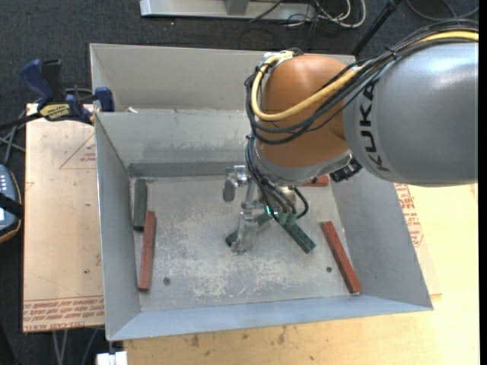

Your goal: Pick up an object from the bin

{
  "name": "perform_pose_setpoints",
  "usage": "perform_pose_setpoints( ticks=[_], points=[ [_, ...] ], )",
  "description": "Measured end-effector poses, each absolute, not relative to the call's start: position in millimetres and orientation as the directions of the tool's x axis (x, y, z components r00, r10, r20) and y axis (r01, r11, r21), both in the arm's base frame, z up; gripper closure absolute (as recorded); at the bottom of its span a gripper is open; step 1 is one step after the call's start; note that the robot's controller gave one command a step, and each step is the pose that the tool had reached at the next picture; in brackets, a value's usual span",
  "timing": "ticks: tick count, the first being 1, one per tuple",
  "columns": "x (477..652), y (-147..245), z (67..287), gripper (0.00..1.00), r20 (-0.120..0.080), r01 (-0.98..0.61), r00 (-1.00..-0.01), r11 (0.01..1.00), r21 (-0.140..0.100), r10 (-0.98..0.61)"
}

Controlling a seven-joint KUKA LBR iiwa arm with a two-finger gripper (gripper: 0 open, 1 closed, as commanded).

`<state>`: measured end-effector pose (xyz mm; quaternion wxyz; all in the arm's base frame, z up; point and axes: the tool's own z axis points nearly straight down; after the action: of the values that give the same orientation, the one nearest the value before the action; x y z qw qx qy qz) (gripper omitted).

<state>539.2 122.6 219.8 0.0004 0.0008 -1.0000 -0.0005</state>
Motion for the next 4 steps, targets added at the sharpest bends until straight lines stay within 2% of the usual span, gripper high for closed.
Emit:
perform_pose_setpoints(
  ticks=[1, 2, 3, 4],
  points=[
    [539.7, 122.3, 220.3, 0.00, -0.001, 0.000, -1.000, 1.000, 0.001, 0.000],
    [536.0, 110.1, 189.3, 0.00, -0.007, -0.080, -0.997, 0.997, 0.002, -0.080],
    [615.5, 72.6, 75.0, 1.00, -0.005, -0.115, -0.993, 0.993, 0.001, -0.115],
    [615.6, 72.6, 75.0, 1.00, -0.005, -0.115, -0.993, 0.993, 0.001, -0.115]
  ],
)
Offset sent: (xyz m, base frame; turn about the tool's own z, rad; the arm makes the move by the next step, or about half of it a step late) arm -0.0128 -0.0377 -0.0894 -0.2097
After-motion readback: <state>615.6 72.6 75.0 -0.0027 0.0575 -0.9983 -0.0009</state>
